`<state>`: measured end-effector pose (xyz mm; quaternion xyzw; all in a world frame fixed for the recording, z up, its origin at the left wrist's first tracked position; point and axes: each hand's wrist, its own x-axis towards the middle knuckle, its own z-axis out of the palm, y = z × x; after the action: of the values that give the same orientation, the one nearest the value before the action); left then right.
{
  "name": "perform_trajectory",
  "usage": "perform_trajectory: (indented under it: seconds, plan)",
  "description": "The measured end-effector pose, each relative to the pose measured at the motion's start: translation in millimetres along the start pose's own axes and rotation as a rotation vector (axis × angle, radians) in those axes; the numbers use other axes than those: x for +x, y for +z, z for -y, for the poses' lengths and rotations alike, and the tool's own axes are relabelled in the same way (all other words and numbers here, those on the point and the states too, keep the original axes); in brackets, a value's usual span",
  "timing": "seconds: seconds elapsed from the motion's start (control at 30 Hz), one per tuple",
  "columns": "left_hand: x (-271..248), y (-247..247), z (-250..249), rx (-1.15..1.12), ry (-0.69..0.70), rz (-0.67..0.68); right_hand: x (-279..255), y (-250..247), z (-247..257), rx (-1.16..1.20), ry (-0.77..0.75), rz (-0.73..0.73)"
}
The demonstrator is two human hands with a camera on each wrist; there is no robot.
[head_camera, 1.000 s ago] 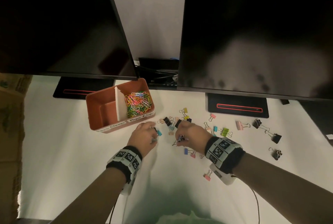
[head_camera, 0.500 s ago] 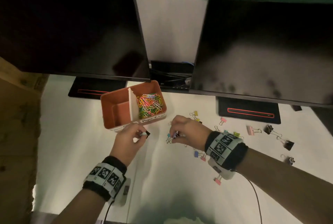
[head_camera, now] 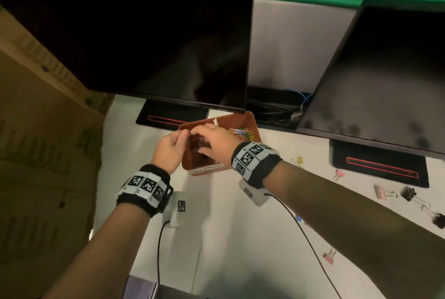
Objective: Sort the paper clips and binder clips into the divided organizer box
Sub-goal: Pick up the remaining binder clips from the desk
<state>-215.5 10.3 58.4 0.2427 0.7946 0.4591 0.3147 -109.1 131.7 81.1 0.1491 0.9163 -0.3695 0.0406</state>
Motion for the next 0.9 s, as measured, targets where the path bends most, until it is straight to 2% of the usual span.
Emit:
perform_trajectory:
  seconds: [0.1, 0.17, 0.3, 0.37, 0.43, 0.5, 0.57, 0.63, 0.77, 0.9]
  plan:
    - [-9, 7, -7, 0.061, 0.113, -0.033, -28, -8, -18, 0.018, 0.009, -0.102]
    - [-21, 21, -17, 0.054, 0.203, -0.001, -59, -14, -43, 0.008, 0.053, -0.152]
    - [-44, 68, -29, 0.246, 0.396, 0.240, -125, -19, -107, -0.073, 0.284, -0.107]
    - [-50, 96, -26, 0.366, 0.429, 0.396, -150, -19, -135, -0.121, 0.411, -0.071]
    - [-53, 124, -16, 0.515, 0.413, 0.523, -163, -17, -155, -0.145, 0.517, -0.054]
    - [-53, 149, -2, 0.662, 0.337, 0.577, -167, -15, -169, -0.184, 0.587, -0.035]
    - [-52, 166, 9, 0.761, 0.227, 0.553, -164, -12, -177, -0.193, 0.615, -0.012]
    - [-49, 176, 19, 0.784, 0.176, 0.494, -159, -8, -181, -0.167, 0.601, 0.006]
    - [-45, 185, 32, 0.713, 0.190, 0.418, -149, 1, -181, -0.170, 0.540, 0.044]
    - [-44, 182, 34, 0.660, 0.133, 0.415, -146, 8, -180, -0.136, 0.466, 0.031]
